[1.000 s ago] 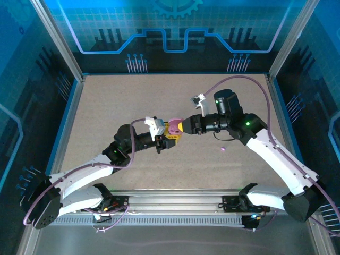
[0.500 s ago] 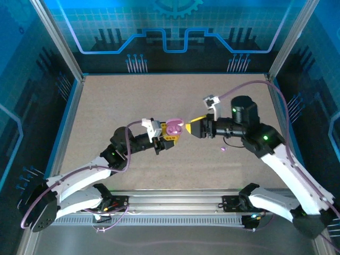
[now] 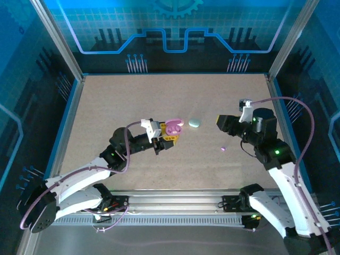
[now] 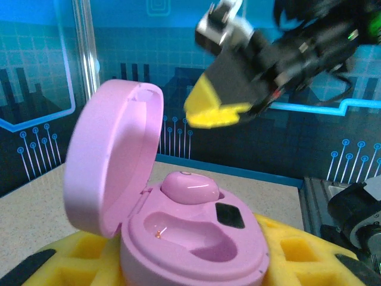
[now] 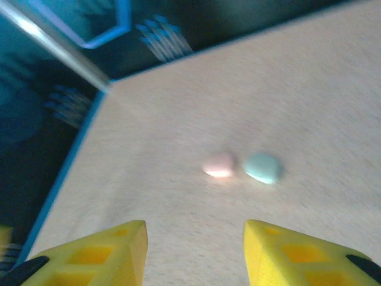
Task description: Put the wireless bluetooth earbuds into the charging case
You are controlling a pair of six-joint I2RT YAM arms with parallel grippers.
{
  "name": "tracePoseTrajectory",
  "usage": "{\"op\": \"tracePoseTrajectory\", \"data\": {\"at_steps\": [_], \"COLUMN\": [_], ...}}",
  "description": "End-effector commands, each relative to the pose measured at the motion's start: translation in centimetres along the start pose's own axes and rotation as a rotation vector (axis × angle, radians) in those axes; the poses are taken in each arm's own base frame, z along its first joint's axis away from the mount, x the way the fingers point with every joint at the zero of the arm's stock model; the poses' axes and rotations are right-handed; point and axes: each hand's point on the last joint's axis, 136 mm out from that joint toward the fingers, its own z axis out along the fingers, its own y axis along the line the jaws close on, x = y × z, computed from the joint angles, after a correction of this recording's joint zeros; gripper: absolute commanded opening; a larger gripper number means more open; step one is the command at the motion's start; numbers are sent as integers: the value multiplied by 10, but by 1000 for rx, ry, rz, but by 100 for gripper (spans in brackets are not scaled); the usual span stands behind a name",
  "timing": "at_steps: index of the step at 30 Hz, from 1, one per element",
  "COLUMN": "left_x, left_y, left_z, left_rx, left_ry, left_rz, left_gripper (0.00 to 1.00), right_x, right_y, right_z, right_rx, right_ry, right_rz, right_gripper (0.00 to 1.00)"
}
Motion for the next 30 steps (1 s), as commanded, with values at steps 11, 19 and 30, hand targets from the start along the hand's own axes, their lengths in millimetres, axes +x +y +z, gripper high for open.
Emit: {"op": "tracePoseTrajectory", "data": {"at_steps": [11, 19, 30], "left_x": [-13, -15, -17], "left_y": [-4, -5, -4], "left_z": [-8, -11, -18], "left_rx": [-14, -16, -41], "left_ry": [-41, -47, -44], "left_rz": [28, 29, 46], "left_gripper": [27, 27, 27], "right_x": [82, 79, 85], "right_y": [-132, -161, -190], "right_z": [60, 84, 111], "right_rx": [330, 419, 477], "right_ry": [406, 457, 576], "right_rz": [350, 332, 284], "right_gripper": [49, 49, 50]}}
